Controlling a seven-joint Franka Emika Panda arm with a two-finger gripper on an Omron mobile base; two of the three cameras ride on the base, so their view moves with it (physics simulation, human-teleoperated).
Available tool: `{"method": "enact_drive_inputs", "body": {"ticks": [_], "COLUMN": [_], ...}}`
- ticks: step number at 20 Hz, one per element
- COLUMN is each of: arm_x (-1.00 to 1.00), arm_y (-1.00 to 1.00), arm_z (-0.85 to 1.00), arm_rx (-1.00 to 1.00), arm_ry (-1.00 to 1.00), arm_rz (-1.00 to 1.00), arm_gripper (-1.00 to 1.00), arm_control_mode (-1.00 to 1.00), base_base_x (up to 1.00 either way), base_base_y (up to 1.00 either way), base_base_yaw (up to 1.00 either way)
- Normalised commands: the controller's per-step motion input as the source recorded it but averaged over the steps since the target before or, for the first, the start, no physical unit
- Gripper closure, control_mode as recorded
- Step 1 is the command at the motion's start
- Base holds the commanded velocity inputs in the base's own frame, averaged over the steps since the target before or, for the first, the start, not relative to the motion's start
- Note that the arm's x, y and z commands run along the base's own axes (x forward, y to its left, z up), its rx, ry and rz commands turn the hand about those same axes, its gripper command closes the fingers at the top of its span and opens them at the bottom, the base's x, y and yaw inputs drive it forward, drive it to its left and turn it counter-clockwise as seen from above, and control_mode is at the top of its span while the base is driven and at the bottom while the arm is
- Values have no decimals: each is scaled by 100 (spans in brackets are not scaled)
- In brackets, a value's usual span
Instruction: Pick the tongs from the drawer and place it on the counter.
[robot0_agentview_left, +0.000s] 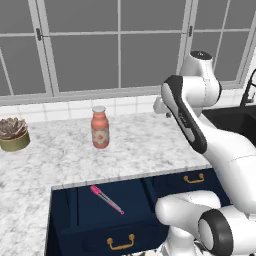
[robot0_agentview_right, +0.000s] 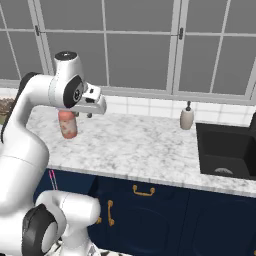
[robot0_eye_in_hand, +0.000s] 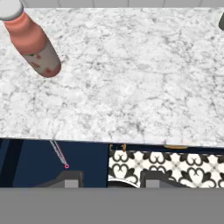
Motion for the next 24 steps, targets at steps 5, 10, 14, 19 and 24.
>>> {"method": "enact_drive_inputs", "body": {"ticks": [5, 10, 14, 19, 24], "arm_x": [-53, -100, -75, -11, 0], "arm_y": [4, 6, -2, -11, 0], "arm_z": [0, 0, 0, 0, 0], "arm_rx": [0, 0, 0, 0, 0], "arm_ry": [-4, -17, -10, -1, 0], "arm_rz": [1, 0, 0, 0, 0], "arm_gripper": [-100, -100, -100, -100, -100], "arm_control_mode": [-100, -100, -100, 100, 100], "base_base_x": [0, 0, 0, -66, -30], "base_base_y": [0, 0, 0, -77, -63], "base_base_yaw": [0, 0, 0, 10, 47]}}
